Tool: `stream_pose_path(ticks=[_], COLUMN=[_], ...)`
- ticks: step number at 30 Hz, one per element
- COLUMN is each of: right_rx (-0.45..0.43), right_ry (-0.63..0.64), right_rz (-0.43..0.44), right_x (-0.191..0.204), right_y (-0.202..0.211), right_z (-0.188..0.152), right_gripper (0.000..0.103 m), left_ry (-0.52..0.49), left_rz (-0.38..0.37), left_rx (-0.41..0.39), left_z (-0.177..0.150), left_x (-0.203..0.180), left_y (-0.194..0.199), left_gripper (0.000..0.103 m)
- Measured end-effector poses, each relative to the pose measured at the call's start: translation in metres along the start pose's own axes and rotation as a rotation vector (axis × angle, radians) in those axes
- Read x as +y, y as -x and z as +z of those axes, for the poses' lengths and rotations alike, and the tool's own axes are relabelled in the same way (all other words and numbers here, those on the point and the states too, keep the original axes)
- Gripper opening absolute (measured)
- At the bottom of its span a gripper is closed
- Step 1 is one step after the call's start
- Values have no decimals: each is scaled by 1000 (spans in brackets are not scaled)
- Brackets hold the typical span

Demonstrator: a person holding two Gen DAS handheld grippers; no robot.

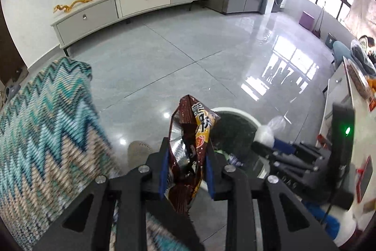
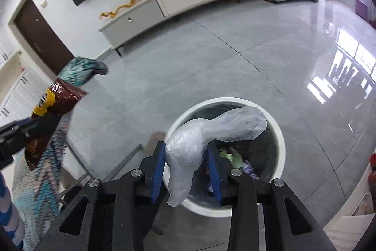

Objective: Collect trash
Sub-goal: 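Open both tools over the white bin to drop the items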

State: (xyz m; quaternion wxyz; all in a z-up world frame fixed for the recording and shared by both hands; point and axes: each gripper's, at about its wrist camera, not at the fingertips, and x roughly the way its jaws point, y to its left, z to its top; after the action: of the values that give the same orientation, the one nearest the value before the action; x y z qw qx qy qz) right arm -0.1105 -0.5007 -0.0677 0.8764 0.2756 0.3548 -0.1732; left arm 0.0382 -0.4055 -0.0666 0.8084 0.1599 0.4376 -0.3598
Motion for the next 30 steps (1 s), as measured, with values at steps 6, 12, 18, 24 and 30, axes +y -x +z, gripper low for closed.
stream_pose_path(ticks=[6, 12, 18, 24, 30], right_rx=[33, 57, 46, -6, -86], right_ry=[-16, -51, -96, -75, -13], right_rz=[-67, -154, -192, -204, -144], right_x=[-18, -38, -47, -20, 39], right_y=[-21, -37, -29, -5, 35], right_z=[7, 10, 9, 10, 5], right_gripper=[35, 43, 47, 55, 63], left_ry=[75, 169, 195, 153, 144], left_rz=[-124, -239, -230, -107, 18], left_rx=[4, 32, 22, -81, -151], left_z=[20, 29, 31, 13, -16], left_x=[-10, -3, 12, 28, 56], left_y=[-21, -34, -27, 22, 68], left_gripper=[44, 70, 71, 71, 71])
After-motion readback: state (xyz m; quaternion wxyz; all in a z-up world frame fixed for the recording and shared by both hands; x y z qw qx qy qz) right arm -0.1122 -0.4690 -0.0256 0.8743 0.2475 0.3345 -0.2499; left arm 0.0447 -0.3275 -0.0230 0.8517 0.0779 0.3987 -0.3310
